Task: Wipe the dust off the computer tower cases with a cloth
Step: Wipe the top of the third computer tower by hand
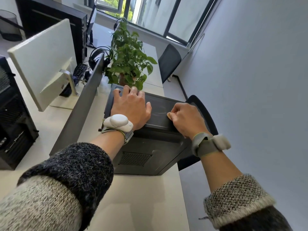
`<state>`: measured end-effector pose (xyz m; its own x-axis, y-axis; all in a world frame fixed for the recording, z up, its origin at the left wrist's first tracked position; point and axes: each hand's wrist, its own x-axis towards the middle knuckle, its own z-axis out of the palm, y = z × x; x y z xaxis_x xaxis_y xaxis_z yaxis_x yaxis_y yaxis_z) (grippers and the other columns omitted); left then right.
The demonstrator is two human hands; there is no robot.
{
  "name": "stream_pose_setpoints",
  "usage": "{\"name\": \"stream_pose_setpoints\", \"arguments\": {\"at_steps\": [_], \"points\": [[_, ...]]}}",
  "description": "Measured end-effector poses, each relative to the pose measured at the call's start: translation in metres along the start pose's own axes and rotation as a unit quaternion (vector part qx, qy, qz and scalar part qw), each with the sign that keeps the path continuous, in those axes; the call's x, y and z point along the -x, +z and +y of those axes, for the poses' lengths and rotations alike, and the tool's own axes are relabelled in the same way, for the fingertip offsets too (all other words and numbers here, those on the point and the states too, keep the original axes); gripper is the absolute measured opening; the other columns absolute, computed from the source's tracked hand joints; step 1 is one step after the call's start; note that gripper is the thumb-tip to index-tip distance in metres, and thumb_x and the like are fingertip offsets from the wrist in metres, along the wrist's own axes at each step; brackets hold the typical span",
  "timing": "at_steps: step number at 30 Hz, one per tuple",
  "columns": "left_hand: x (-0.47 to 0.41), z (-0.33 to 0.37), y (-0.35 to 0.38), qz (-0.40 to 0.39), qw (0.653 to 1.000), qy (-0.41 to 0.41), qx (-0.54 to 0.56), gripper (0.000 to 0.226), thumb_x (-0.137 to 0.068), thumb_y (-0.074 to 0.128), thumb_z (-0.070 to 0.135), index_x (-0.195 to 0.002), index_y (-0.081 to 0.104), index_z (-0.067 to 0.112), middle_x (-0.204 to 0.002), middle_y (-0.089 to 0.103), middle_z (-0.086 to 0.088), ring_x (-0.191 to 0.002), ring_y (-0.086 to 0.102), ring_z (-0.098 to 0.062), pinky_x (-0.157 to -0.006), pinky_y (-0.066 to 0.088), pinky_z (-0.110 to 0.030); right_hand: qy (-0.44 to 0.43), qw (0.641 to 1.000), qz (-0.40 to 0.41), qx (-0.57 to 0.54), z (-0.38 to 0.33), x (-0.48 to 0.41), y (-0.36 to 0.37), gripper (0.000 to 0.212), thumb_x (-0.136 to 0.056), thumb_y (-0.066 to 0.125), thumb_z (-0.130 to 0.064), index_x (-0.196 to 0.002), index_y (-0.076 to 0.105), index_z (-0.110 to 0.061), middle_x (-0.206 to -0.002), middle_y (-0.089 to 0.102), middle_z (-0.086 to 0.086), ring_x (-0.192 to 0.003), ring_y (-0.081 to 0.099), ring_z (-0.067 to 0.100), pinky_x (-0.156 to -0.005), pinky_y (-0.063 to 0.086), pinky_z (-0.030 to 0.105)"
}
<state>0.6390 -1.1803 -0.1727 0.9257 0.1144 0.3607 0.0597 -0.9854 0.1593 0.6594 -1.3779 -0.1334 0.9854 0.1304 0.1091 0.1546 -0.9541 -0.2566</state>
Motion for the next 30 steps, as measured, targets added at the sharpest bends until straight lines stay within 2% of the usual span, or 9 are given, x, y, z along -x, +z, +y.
{"name": "stream_pose_setpoints", "arguments": {"at_steps": [3,7,16,20,24,26,30], "points": [[0.000,0.001,0.000,-0.001,1.000,0.002,0.004,0.052,-0.098,0.035,0.052,-0.120,0.062,0.014,-0.122,0.062,-0.011,-0.120,0.051,-0.033,-0.103,0.037,-0.055,0.027,1.000,0.009,0.000,-0.008,-0.018,0.002,0.015,-0.099,0.065,-0.044,-0.102,0.070,-0.031,-0.109,0.071,0.001,-0.102,0.067,0.028,-0.092,0.058,0.046],[0.000,0.002,-0.002,-0.003,1.000,0.004,0.011,0.052,-0.098,0.036,0.052,-0.119,0.062,0.013,-0.123,0.061,-0.012,-0.119,0.050,-0.033,-0.102,0.037,-0.055,0.018,1.000,0.014,-0.001,-0.009,-0.009,0.002,0.018,-0.102,0.063,-0.043,-0.107,0.068,-0.027,-0.115,0.069,0.002,-0.106,0.066,0.029,-0.092,0.056,0.045],[0.001,0.000,-0.003,0.017,1.000,0.007,0.003,0.051,-0.097,0.037,0.052,-0.115,0.064,0.013,-0.118,0.064,-0.012,-0.115,0.053,-0.034,-0.097,0.039,-0.053,-0.073,0.996,-0.012,-0.051,0.015,0.058,-0.009,0.011,-0.101,0.068,-0.041,-0.094,0.067,-0.033,-0.097,0.064,-0.013,-0.091,0.064,0.013,-0.087,0.060,0.045],[0.001,0.000,-0.003,0.016,1.000,0.009,0.007,0.051,-0.097,0.036,0.052,-0.115,0.065,0.013,-0.117,0.065,-0.012,-0.114,0.053,-0.033,-0.097,0.039,-0.053,-0.055,0.998,-0.027,-0.027,0.017,0.052,-0.015,0.012,-0.100,0.067,-0.046,-0.096,0.068,-0.035,-0.100,0.067,-0.014,-0.094,0.066,0.014,-0.087,0.061,0.047],[0.001,-0.001,-0.003,0.014,1.000,0.007,0.007,0.051,-0.097,0.037,0.052,-0.114,0.065,0.013,-0.117,0.065,-0.012,-0.114,0.053,-0.033,-0.097,0.039,-0.053,0.011,0.998,0.042,0.036,0.013,0.044,-0.009,0.018,-0.102,0.061,-0.046,-0.100,0.068,-0.029,-0.102,0.067,-0.006,-0.093,0.067,0.023,-0.083,0.059,0.044],[0.001,-0.001,-0.003,0.011,1.000,0.007,0.009,0.051,-0.097,0.037,0.051,-0.115,0.064,0.012,-0.117,0.064,-0.012,-0.114,0.053,-0.033,-0.097,0.039,-0.053,0.004,0.996,0.061,0.060,0.003,0.047,-0.001,0.019,-0.103,0.059,-0.042,-0.101,0.069,-0.026,-0.102,0.066,-0.003,-0.092,0.066,0.026,-0.081,0.057,0.043],[0.000,0.000,-0.003,0.013,1.000,0.011,0.011,0.051,-0.098,0.035,0.052,-0.115,0.063,0.012,-0.118,0.064,-0.012,-0.114,0.053,-0.032,-0.098,0.040,-0.053,-0.039,0.998,0.040,-0.005,-0.009,0.058,0.006,0.017,-0.101,0.063,-0.044,-0.096,0.071,-0.030,-0.097,0.065,-0.009,-0.090,0.065,0.021,-0.080,0.057,0.042]]}}
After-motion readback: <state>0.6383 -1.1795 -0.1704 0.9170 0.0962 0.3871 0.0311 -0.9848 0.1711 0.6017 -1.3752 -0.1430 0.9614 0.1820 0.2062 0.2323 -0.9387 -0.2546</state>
